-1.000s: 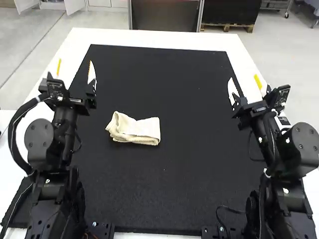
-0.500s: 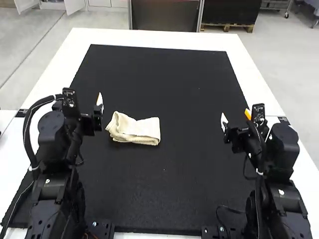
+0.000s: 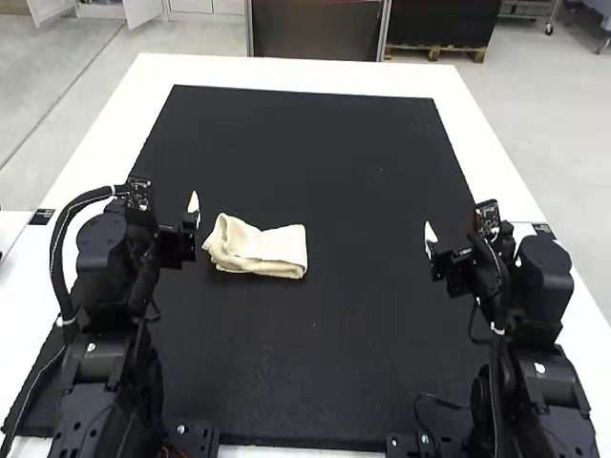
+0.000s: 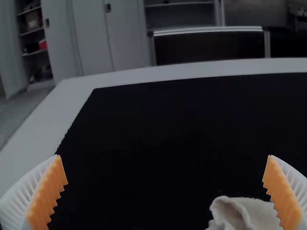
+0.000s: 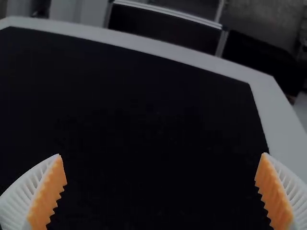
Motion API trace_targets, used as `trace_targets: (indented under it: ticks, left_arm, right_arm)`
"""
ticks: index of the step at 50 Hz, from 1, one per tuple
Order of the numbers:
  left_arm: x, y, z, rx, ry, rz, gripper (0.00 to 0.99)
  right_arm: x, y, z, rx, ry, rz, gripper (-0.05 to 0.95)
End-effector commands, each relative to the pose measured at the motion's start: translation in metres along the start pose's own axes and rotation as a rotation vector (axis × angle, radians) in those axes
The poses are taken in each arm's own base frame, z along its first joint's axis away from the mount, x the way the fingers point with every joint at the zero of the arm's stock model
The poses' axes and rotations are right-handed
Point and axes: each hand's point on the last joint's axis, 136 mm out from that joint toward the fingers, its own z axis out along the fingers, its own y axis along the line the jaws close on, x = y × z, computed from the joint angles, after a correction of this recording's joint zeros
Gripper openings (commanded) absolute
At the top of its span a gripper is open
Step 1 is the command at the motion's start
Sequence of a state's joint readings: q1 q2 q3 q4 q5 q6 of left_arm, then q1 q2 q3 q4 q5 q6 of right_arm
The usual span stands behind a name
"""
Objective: Fold the towel.
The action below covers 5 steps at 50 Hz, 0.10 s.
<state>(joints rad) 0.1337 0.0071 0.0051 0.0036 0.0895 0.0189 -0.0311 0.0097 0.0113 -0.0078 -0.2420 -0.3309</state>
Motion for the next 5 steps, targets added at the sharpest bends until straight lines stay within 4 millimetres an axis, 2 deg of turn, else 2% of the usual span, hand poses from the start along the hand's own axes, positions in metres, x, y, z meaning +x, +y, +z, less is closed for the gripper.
trace_targets:
  ticks: [1, 5]
  left_arm:
    - [-0.0009, 0.0024, -0.0004, -0.01, -0.008, 0.013, 0.962]
    - [-0.0009, 0.002, -0.0005, -0.009, -0.008, 0.013, 0.961]
  right_arm:
    - [0.0156, 0.0012, -0.0001, -0.002, 0.051, -0.007, 0.91]
    - [0.0156, 0.0012, -0.0001, -0.002, 0.051, -0.007, 0.91]
